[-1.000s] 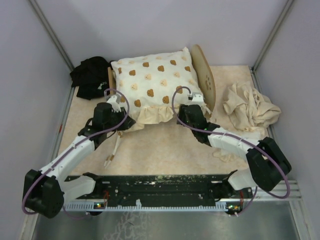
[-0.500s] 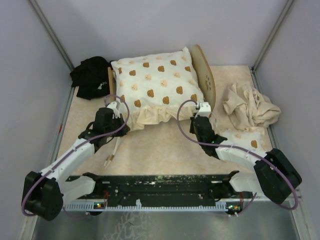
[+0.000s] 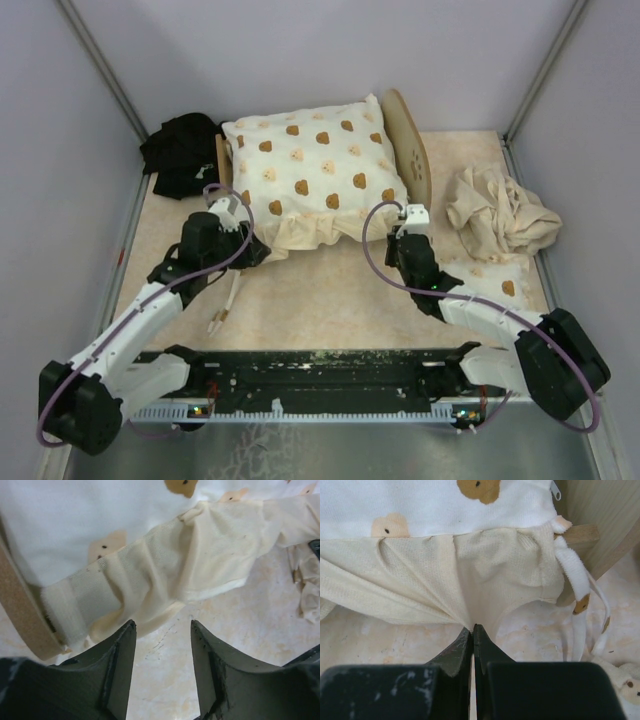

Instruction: Set up the pet bed

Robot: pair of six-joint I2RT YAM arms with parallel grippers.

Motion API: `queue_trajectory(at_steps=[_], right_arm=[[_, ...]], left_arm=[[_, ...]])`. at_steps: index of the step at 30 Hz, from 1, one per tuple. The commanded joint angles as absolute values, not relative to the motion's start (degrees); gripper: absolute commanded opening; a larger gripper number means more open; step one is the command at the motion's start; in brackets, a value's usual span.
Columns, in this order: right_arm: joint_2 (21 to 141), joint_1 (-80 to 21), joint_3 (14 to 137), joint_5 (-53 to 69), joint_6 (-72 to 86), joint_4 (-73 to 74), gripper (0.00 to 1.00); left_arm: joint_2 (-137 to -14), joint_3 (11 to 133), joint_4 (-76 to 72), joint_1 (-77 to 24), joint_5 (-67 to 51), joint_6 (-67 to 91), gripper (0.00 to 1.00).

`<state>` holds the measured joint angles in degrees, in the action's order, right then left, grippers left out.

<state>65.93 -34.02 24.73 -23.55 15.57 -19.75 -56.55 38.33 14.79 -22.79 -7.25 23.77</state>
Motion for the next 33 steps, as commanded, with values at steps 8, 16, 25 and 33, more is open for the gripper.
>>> queue_trajectory(at_steps=[8,16,25,33], right_arm=[[64.53,-33.31,24.38,-22.14,14.45,-21.16,0.00],[64.88,-32.69,23.46,-21.86,14.58,-21.90,0.00],[64.17,-28.69,21.17,-20.31,16.83,-21.49,0.00],[66.09,-27.61,22.16,-20.19,19.64,-19.24,0.00]], left_arm=[[-63.00,38.93,4.18,-24.42,-12.63,28.32,0.62],[-67.90,39.92,0.94,-26.45,-10.17,29.41,0.52],[-64.44,33.62,3.01,-27.54,-6.74,27.58,0.00],[-65.34,28.53,3.19,-27.93,-5.63,30.27,0.00]])
